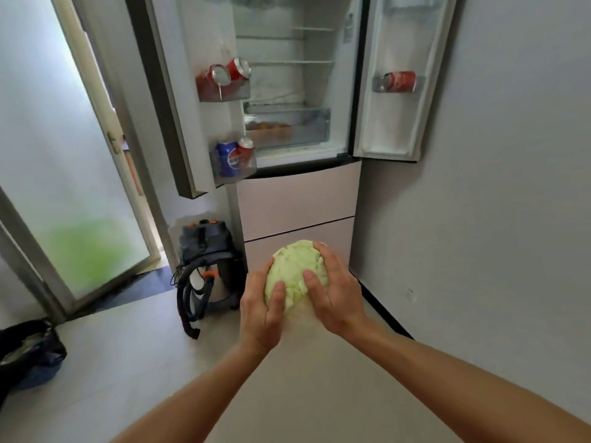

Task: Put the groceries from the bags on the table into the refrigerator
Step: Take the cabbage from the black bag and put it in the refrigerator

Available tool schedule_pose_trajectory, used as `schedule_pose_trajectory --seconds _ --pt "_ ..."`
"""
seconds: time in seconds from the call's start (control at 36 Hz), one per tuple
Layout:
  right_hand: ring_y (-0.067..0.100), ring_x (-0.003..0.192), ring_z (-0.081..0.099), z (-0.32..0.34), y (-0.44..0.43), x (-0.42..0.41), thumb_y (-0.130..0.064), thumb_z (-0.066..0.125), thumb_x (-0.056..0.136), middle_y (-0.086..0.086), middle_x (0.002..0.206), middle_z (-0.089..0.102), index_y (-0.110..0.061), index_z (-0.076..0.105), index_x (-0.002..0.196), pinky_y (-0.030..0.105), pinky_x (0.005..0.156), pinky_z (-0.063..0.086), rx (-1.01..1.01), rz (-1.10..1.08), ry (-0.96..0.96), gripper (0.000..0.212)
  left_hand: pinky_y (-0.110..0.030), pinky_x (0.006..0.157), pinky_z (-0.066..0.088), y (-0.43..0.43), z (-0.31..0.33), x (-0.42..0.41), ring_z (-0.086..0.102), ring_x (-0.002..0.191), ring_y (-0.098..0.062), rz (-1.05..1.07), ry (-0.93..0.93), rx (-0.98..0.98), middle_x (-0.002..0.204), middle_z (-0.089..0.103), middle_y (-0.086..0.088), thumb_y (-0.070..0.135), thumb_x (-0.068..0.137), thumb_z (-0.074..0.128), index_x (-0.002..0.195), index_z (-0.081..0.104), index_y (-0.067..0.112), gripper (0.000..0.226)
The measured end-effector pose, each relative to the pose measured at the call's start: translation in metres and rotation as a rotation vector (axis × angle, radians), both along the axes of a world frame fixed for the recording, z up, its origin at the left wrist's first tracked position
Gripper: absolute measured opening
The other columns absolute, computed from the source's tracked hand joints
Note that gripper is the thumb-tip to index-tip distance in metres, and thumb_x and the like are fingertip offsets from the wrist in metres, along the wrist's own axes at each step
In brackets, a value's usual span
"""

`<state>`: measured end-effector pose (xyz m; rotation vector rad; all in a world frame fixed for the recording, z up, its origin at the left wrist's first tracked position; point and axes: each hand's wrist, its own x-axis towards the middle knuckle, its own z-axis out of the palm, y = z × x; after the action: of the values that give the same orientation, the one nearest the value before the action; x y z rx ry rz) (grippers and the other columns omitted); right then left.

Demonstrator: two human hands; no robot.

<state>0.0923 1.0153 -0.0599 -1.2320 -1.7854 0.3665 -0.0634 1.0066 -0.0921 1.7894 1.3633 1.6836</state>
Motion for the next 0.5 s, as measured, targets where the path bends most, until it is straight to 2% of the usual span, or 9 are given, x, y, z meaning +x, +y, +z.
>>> schedule_pose_trajectory --seconds 0.11,0.22,0.31,0.39,0.5 --pt "0.015 0.125 0.048 0.025 0.075 0.012 -0.065 0.031 0.088 -0.005 0.144 0.045 -0.030 0.036 0.145 0.035 0.100 0.044 0.030 -0.082 -0.032 0.067 -0.028 0.095 0.045 0.085 0.023 0.012 0.054 0.113 -0.007 -0.065 0.003 0.024 0.122 0.055 0.016 0.053 0.091 0.041 0.131 0.047 0.034 0.044" --pt "0.014 0.130 0.044 0.044 0.141 0.030 -0.067 0.030 0.087 -0.006 0.146 0.042 -0.032 0.037 0.143 0.040 0.100 0.045 0.057 -0.145 -0.032 0.067 -0.032 0.095 0.047 0.159 0.040 0.034 0.054 0.113 -0.008 -0.127 -0.014 0.014 0.124 0.056 0.005 0.060 0.089 0.039 0.132 0.048 0.030 0.053" --pt "0.012 0.131 0.043 0.054 0.195 0.047 -0.068 0.030 0.086 -0.009 0.147 0.040 -0.033 0.037 0.143 0.042 0.100 0.045 0.080 -0.177 -0.027 0.067 -0.041 0.095 0.048 0.221 0.049 0.051 0.054 0.113 -0.014 -0.180 -0.020 0.037 0.124 0.055 0.003 0.059 0.090 0.039 0.133 0.049 0.024 0.056" --pt "0.014 0.128 0.047 0.062 0.251 0.066 -0.066 0.032 0.087 -0.008 0.145 0.042 -0.030 0.039 0.143 0.041 0.100 0.045 0.111 -0.191 0.000 0.067 -0.047 0.094 0.047 0.284 0.057 0.068 0.053 0.114 -0.017 -0.178 0.024 0.074 0.123 0.054 0.003 0.060 0.092 0.038 0.133 0.049 0.025 0.055" --pt "0.015 0.127 0.048 0.073 0.332 0.091 -0.065 0.033 0.087 -0.009 0.144 0.042 -0.030 0.038 0.142 0.042 0.099 0.045 0.161 -0.169 0.026 0.065 -0.040 0.095 0.049 0.363 0.074 0.093 0.052 0.115 -0.010 -0.157 0.045 0.120 0.125 0.052 0.008 0.061 0.090 0.037 0.134 0.045 0.035 0.051"
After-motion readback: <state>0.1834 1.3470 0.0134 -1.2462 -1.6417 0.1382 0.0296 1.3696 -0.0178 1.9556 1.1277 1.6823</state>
